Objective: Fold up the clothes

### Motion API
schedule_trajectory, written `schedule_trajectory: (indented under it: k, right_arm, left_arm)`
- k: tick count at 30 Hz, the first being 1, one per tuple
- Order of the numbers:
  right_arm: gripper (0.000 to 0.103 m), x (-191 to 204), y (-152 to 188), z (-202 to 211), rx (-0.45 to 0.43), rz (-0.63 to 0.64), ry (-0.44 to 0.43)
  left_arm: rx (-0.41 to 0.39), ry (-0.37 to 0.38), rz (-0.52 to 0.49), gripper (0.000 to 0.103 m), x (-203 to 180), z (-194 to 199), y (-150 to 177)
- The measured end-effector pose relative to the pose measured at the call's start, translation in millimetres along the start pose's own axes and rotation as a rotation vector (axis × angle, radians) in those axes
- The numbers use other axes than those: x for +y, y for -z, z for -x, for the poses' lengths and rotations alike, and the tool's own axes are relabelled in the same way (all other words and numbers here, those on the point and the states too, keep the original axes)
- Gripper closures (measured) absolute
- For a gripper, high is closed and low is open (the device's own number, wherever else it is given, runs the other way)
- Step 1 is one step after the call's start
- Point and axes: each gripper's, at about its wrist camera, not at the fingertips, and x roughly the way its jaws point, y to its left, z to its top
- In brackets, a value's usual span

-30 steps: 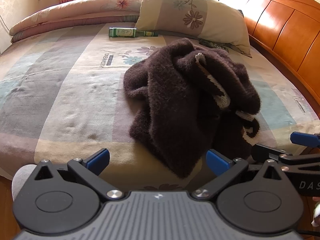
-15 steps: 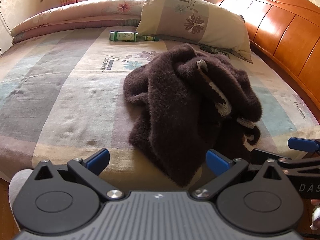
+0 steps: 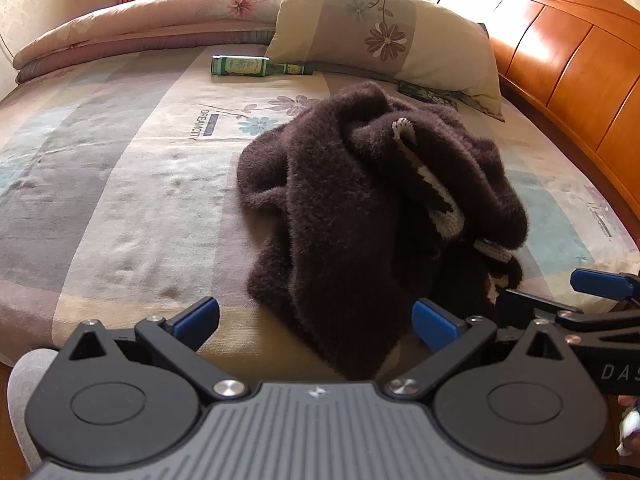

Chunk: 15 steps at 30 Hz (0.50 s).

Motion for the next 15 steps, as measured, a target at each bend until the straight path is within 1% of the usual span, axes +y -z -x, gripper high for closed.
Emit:
schedule_trajectory:
  k: [8,15]
  right_arm:
    - [0.0,-10.6,0.2,9.3,-0.031,-0.02,-0.031]
    - [0.0,-15.6,-0.2,10.6,-0.043,-0.04,-0.045]
  left_arm:
    - [-0.004,0.004,-0.023,0.001,-11.4,7.0,-3.2]
    - [0.032,0.02,-0.064,0.001,-16.9,1.4,-6.0]
